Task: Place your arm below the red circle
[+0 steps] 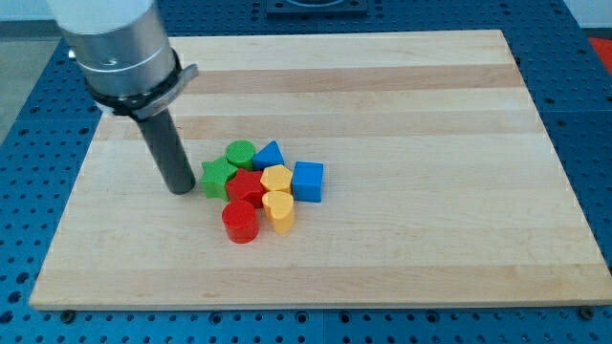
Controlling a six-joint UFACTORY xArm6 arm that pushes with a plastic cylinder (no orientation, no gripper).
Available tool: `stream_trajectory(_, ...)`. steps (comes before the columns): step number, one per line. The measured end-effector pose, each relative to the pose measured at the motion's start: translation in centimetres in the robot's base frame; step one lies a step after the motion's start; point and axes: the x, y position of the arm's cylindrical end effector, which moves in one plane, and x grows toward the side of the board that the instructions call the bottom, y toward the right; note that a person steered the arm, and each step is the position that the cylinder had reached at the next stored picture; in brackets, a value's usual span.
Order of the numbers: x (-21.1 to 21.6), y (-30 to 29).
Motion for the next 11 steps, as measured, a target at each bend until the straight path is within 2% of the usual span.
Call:
stream_trajectory(2, 7.1, -1.5)
stream_trajectory(4, 12.7, 1.8)
stream_trajectory(5, 12.9, 4.8)
stream_trajectory(7, 12.2, 7.4)
stream_trajectory(11, 9.0, 7.4)
